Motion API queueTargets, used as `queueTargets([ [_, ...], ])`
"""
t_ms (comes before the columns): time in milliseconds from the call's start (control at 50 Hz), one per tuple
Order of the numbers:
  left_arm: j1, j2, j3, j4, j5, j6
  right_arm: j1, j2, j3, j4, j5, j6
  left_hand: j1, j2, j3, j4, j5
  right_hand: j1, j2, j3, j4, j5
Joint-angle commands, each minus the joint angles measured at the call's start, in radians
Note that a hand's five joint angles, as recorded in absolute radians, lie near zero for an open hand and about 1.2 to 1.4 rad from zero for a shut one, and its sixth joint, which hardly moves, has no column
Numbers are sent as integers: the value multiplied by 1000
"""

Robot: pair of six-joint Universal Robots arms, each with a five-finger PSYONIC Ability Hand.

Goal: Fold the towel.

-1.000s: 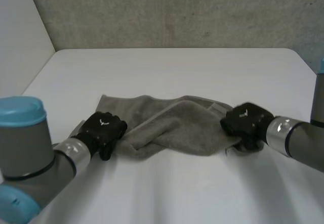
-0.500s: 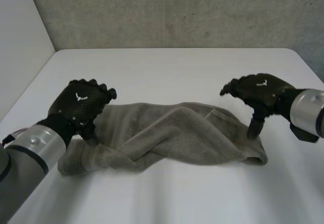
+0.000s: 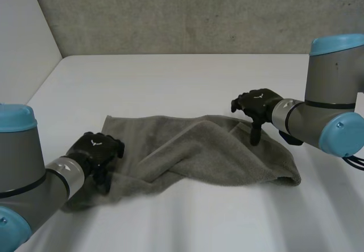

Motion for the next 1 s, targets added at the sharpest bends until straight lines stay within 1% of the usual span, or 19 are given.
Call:
queueTargets([
  [20, 39, 7, -26, -12, 5, 3, -4, 44, -13, -4, 44, -86, -48, -51, -50, -32, -229, 53, 69, 64, 58, 42],
  [220, 38, 13, -64, -12, 9, 4, -3, 128, -66, -10, 43, -89, -28, -31, -30, -11, -209, 59, 75, 70, 64, 48],
  [400, 38, 13, -78, -12, 11, 4, -3, 164, -105, -12, 44, -89, 22, 19, 20, 39, -159, 68, 84, 79, 73, 57],
  [440, 38, 15, -83, -11, 11, 4, -1, 165, -108, -12, 43, -84, 75, 72, 73, 91, -106, 147, 163, 158, 152, 136],
  [460, 38, 15, -83, -11, 11, 4, -1, 165, -108, -12, 43, -84, 75, 72, 73, 92, -106, 147, 163, 158, 152, 136],
  [480, 38, 15, -83, -12, 11, 4, -1, 165, -108, -12, 41, -84, 98, 95, 96, 115, -83, 229, 245, 240, 234, 217],
  [500, 38, 15, -83, -12, 11, 4, -1, 165, -108, -12, 41, -84, 98, 95, 96, 115, -82, 229, 246, 240, 235, 218],
  [540, 36, 13, -81, -12, 11, 4, -1, 165, -108, -14, 41, -81, 142, 139, 140, 159, -39, 382, 398, 392, 387, 370],
  [560, 36, 13, -81, -12, 11, 4, -1, 165, -108, -14, 41, -81, 142, 139, 140, 159, -38, 382, 398, 393, 387, 371],
  [600, 36, 15, -81, -12, 11, 4, -1, 164, -109, -14, 44, -78, 210, 207, 208, 226, 29, 519, 536, 530, 525, 508],
  [620, 36, 15, -81, -12, 11, 4, -1, 164, -109, -14, 44, -78, 210, 207, 208, 227, 29, 520, 536, 531, 525, 509],
  [700, 36, 15, -80, -11, 11, 4, 6, 158, -106, -33, 47, -73, 254, 251, 252, 271, 73, 646, 662, 657, 651, 635],
  [860, 35, 16, -81, -11, 11, 3, 6, 141, -99, -44, 47, -60, 275, 271, 273, 291, 94, 664, 680, 675, 669, 653],
  [900, 35, 16, -81, -11, 11, 3, 6, 135, -99, -46, 46, -58, 272, 269, 270, 288, 91, 623, 639, 634, 628, 612],
  [920, 35, 18, -83, -11, 11, 3, 8, 135, -99, -46, 44, -57, 272, 269, 270, 288, 91, 495, 511, 506, 500, 484],
  [940, 35, 18, -83, -11, 11, 3, 8, 135, -99, -46, 44, -56, 272, 269, 270, 288, 91, 494, 510, 505, 499, 482],
  [960, 35, 18, -83, -11, 11, 3, 6, 135, -100, -47, 41, -56, 272, 269, 270, 288, 91, 357, 373, 368, 362, 346],
  [980, 35, 18, -83, -11, 11, 3, 5, 135, -105, -47, 41, -56, 272, 269, 270, 288, 91, 298, 314, 309, 303, 286],
  [1000, 35, 18, -83, -11, 11, 3, 5, 135, -105, -47, 41, -56, 272, 269, 270, 288, 91, 297, 313, 308, 302, 286],
])
